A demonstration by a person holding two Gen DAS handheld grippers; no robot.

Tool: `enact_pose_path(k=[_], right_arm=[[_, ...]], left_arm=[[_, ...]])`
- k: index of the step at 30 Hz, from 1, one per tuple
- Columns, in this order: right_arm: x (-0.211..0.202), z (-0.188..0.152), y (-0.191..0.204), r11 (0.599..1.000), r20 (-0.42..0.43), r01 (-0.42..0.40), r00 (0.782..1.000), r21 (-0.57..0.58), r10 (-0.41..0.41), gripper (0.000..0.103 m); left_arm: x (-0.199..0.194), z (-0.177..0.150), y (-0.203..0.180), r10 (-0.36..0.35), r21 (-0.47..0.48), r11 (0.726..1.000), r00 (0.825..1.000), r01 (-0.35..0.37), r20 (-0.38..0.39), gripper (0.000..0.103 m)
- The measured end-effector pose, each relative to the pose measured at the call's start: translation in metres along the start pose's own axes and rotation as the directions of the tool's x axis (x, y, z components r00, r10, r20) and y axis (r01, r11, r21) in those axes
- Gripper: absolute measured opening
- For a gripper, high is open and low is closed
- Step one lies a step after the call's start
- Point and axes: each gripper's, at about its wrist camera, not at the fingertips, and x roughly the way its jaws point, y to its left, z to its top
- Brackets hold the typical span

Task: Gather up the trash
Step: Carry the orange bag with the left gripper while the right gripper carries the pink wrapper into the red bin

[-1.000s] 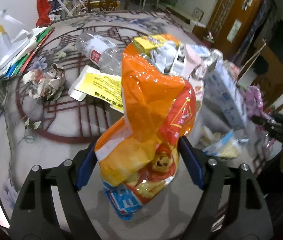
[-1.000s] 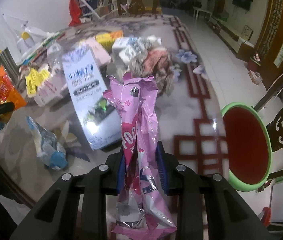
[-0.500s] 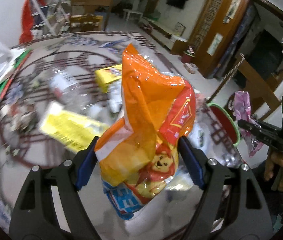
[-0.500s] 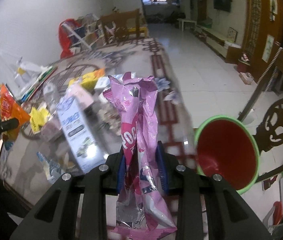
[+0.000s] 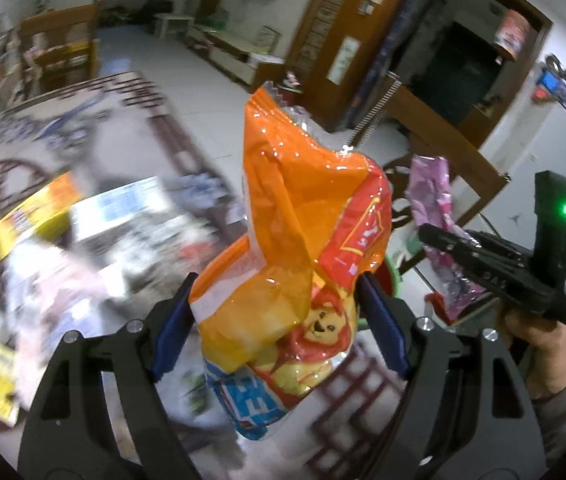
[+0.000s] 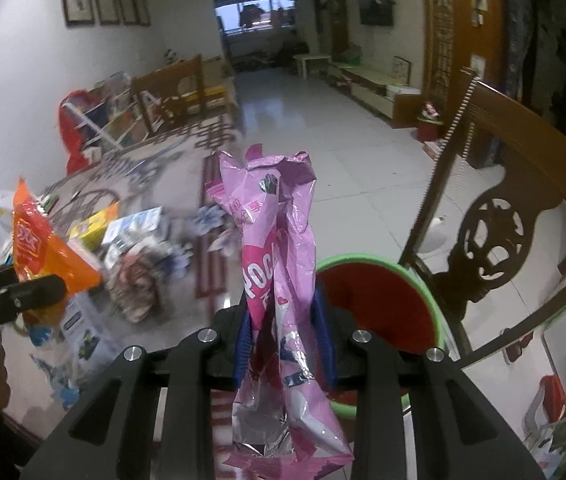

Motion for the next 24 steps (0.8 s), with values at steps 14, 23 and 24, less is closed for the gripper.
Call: enact_pose_path(k=[14, 23, 24], right_arm=[[0.012, 0.012, -0.086, 0.992, -0.005, 0.008, 1.0, 0.122, -0.007, 0.027], [0.023, 0.015, -0.099, 0.985, -0.009, -0.001, 1.0, 0.171, 0.002, 0.03], [0.024, 0.015, -0.1, 0.985, -0.009, 0.003, 1.0, 0.174, -0.001, 0.03]], left_arm=[[0.107, 0.039, -0.077, -0.104, 0.056, 0.992, 0.987, 0.112, -0.125, 0.077], [0.141, 0.041, -0.094, -0.107, 0.076, 0.99, 0.978, 0.122, -0.18, 0.078], [0.143, 0.041, -0.094, -0.106, 0.076, 0.99, 0.977, 0.121, -0.183, 0.079]])
